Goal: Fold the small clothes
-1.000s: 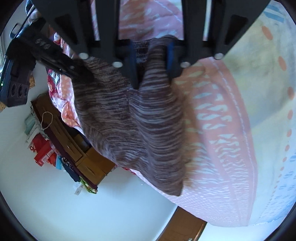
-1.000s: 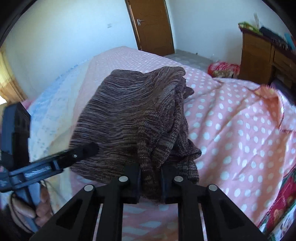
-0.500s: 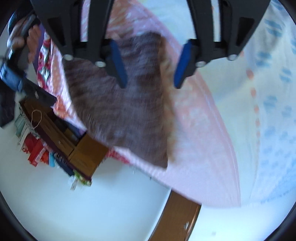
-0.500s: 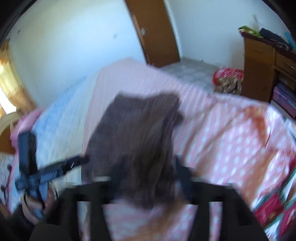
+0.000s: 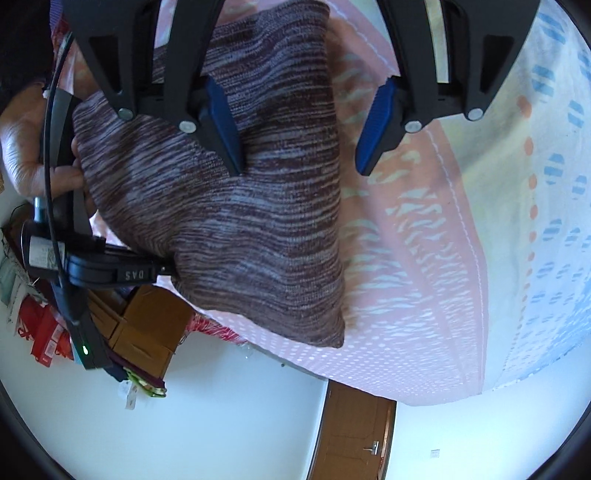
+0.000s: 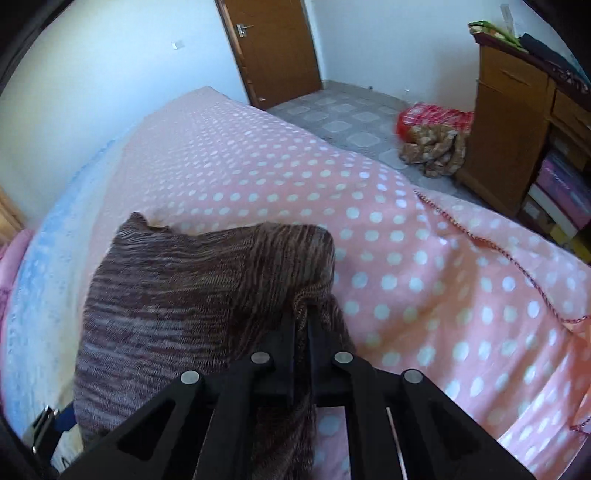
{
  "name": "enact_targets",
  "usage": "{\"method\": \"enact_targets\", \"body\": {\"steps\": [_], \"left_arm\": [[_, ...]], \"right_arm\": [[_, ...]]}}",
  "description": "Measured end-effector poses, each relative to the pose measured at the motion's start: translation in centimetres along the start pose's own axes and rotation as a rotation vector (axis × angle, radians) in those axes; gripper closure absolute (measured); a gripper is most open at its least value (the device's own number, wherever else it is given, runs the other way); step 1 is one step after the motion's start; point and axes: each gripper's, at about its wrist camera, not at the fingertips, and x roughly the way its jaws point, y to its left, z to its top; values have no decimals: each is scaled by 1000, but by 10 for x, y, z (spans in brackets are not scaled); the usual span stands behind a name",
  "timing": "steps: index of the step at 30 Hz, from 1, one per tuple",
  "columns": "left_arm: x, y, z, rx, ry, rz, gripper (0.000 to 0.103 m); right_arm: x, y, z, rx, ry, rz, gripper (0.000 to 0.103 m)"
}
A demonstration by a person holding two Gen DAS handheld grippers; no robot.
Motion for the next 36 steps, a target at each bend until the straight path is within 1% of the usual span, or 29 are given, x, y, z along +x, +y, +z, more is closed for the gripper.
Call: {"method": "enact_targets", "body": {"steps": [4, 7, 9, 11, 13, 15, 17, 19, 22, 24, 25, 28, 29, 30, 32, 34, 35, 36], "left_arm": [[3, 0, -2, 13, 16, 25, 33], [0, 2, -3, 7, 23, 20, 32], [-3, 3, -4, 17, 21, 34, 28], [-6, 3, -5, 30, 13, 46, 27], [-7, 2, -6, 35, 15, 48, 27], [-10, 1, -7, 36, 15, 51, 27], [-10, 1, -9, 35, 18, 57, 27], [-11, 0, -12, 37, 26, 63, 27], [-13, -1, -19, 46, 46, 78, 27], [-17, -1, -23, 49, 59, 82, 27], [-19, -1, -26, 48, 65, 80, 27], [-30, 0, -32, 49, 78, 78, 27], [-34, 0, -34, 55, 81, 82, 27], [-38, 0, -36, 59, 83, 89, 27], [-46, 1, -40, 57, 88, 106, 27], [-57, 5, -44, 41, 84, 112, 27], [-65, 7, -45, 33, 72, 113, 27], [-72, 9, -47, 28, 57, 113, 27]], "right_arm": [[5, 4, 2, -22, -22, -46, 98], [-1, 1, -1, -31, -40, -45, 98], [-20, 0, -9, -17, -68, -46, 97], [-44, 3, -19, -24, -144, -61, 97], [-74, 12, -38, -68, -217, -78, 97], [-95, 21, -59, -112, -258, -98, 97], [-106, 25, -78, -134, -261, -83, 97], [-106, 29, -98, -150, -236, -76, 97], [-101, 32, -115, -171, -231, -121, 97], [-104, 30, -120, -154, -231, -124, 96], [-107, 28, -123, -137, -225, -123, 94], [-106, 26, -130, -96, -191, -128, 79], [-106, 24, -135, -78, -178, -131, 76], [-108, 24, -140, -64, -172, -130, 76], [-118, 23, -149, -32, -190, -129, 76], [-133, 28, -150, -18, -225, -136, 76], [-140, 31, -151, -22, -245, -137, 76], [-153, 37, -153, -24, -283, -150, 76]]}}
